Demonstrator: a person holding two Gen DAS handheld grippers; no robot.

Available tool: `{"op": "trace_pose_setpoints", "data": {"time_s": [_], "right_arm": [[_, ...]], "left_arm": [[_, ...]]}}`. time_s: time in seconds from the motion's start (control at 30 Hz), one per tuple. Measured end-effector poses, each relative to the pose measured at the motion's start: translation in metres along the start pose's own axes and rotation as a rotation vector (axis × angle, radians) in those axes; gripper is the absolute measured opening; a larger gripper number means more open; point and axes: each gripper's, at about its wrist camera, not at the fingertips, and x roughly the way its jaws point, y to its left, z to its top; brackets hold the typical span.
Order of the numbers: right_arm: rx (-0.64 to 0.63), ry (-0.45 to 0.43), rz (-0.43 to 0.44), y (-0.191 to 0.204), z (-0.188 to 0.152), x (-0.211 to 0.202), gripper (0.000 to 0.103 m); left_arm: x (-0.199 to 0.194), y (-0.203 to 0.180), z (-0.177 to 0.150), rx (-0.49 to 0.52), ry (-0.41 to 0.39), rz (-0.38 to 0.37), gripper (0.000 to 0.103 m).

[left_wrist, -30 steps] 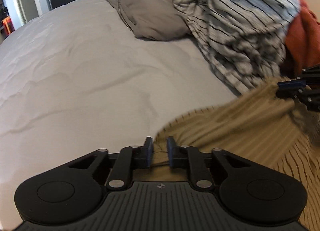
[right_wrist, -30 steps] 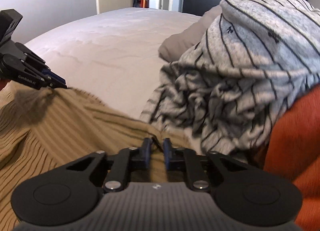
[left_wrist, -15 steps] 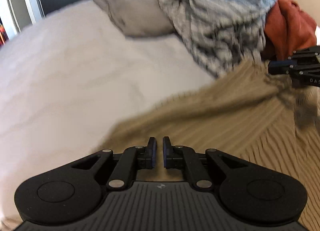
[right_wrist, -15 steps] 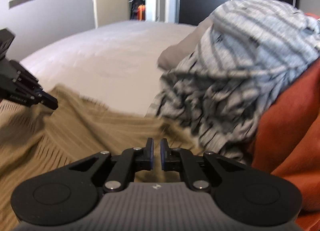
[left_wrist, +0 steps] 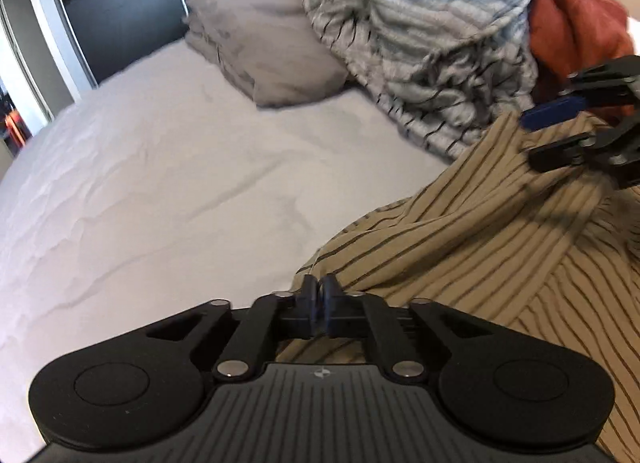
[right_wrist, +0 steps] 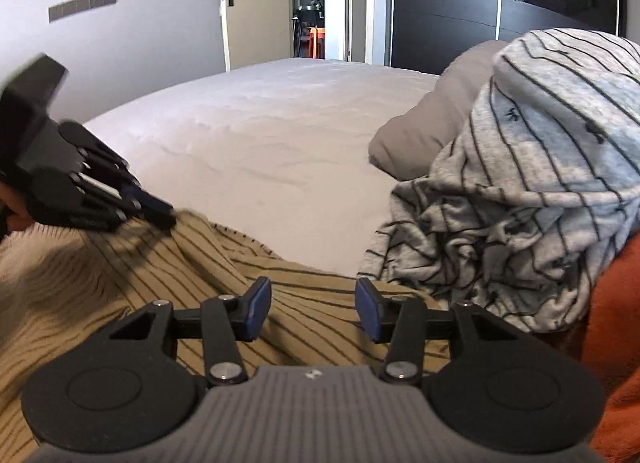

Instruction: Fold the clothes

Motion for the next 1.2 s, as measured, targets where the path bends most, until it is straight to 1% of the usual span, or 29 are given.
{"op": "trace_pose_setpoints", "data": {"time_s": [0.1,0.17,0.2,0.4,0.43,0.53,0.6,0.7,0.8,0.83,0.87,0.9,0.93,1.03,1.1,1.13,1.17,1.2], "right_arm": [[-0.002,0.003,-0.006,0.002,0.001,0.005,0.049],[0.012,0.004,0.006,0.004,0.002,0.007,0.049],[0.017,0.002,0.017,0.007,0.003,0.008,0.049],[-0.012,0.024,0.094,0.039,0.002,0.034,0.049],[-0.025,0.045,0.096,0.044,-0.001,0.039,0.049],[-0.061,0.111,0.095,0.058,-0.010,0.054,0.049],[-0.057,0.160,0.107,0.060,-0.019,0.062,0.049],[-0.034,0.144,0.110,0.058,-0.026,0.061,0.050],[-0.025,0.140,0.112,0.058,-0.029,0.062,0.050],[-0.025,0.139,0.112,0.058,-0.030,0.061,0.050],[-0.025,0.138,0.112,0.058,-0.030,0.061,0.050],[-0.023,0.137,0.112,0.059,-0.030,0.062,0.050],[-0.020,0.137,0.112,0.060,-0.029,0.063,0.050],[-0.020,0.134,0.109,0.061,-0.027,0.065,0.050],[-0.016,0.130,0.113,0.060,-0.027,0.062,0.051],[-0.014,0.128,0.116,0.059,-0.027,0.061,0.051],[-0.011,0.122,0.121,0.057,-0.026,0.059,0.050],[-0.006,0.105,0.127,0.054,-0.023,0.054,0.049]], "left_arm": [[0.000,-0.004,-0.002,0.029,-0.004,0.008,0.000],[0.000,-0.012,-0.012,0.044,0.037,-0.017,0.000],[0.001,-0.016,-0.017,0.047,0.046,-0.026,0.000],[0.002,-0.018,-0.030,-0.003,0.046,-0.052,0.000],[0.002,-0.017,-0.029,-0.008,0.052,-0.059,0.000],[0.000,-0.009,-0.020,-0.036,0.025,-0.038,0.000],[-0.002,-0.004,-0.014,-0.055,0.007,-0.024,0.000],[-0.005,0.004,-0.005,-0.083,-0.020,-0.003,0.006],[-0.007,0.012,0.004,-0.112,-0.047,0.019,0.022],[-0.008,0.015,0.007,-0.121,-0.056,0.026,0.036],[-0.009,0.018,0.010,-0.130,-0.065,0.033,0.053],[-0.010,0.020,0.013,-0.140,-0.074,0.040,0.057],[-0.011,0.023,0.016,-0.149,-0.082,0.046,0.057],[0.013,0.028,0.021,-0.162,-0.006,-0.006,0.057],[0.029,0.032,0.025,-0.170,0.044,-0.041,0.046],[0.037,0.034,0.026,-0.174,0.069,-0.058,0.029],[0.039,0.031,0.025,-0.164,0.084,-0.052,0.016],[0.041,0.028,0.023,-0.155,0.098,-0.045,0.015]]}}
